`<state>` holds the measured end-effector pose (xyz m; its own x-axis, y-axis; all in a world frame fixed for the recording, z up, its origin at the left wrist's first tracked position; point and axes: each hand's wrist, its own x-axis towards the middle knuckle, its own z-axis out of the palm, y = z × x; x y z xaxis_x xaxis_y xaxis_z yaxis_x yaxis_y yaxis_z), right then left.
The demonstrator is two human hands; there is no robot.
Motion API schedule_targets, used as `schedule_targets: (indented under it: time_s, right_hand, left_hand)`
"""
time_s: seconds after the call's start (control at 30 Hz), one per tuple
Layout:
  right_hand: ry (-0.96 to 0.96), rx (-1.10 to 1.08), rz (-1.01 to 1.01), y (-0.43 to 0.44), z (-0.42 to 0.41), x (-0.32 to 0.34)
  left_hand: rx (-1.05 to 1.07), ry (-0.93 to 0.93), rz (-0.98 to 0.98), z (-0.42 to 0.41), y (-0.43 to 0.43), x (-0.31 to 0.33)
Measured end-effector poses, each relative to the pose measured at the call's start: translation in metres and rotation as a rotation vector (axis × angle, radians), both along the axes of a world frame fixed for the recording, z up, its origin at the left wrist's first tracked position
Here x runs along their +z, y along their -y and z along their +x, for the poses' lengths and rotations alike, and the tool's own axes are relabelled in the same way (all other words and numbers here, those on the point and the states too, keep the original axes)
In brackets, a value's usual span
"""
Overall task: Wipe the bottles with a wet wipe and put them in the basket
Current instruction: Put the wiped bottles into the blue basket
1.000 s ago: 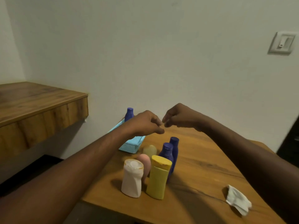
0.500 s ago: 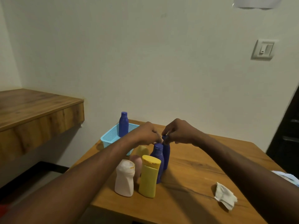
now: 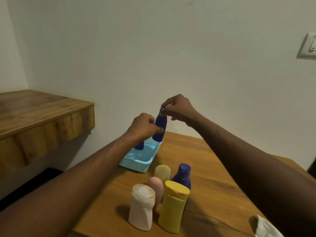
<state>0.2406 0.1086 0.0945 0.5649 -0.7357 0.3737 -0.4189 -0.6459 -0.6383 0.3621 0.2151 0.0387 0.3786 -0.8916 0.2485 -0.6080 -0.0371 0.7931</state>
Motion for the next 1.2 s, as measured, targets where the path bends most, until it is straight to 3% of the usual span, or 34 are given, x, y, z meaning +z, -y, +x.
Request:
schedule_targets:
  time_s: [0.23,0.7,0.93,1.2]
  right_hand:
    - [-0.125,-0.003,0.015,0.027,0.058,-0.034]
    - [-0.189,0.021,-0.015,0.050,0.069,-0.080]
    - [-0.208,0.005,-0.018,0.046,0.059,-0.078]
    - [-0.229,0.111,-0.009,-0.015,-0.007,-0.030]
  left_hand:
    - [0.064,0.045,0.092,0.042,0.019,-0.036]
    - [0.087,0.104,0.065,0.059,0.044,-0.077]
    - [0.099,0.109,0.052,0.051,0.038,-0.069]
    - [-0.017,0.070,-0.016,0.006,-0.001,-0.019]
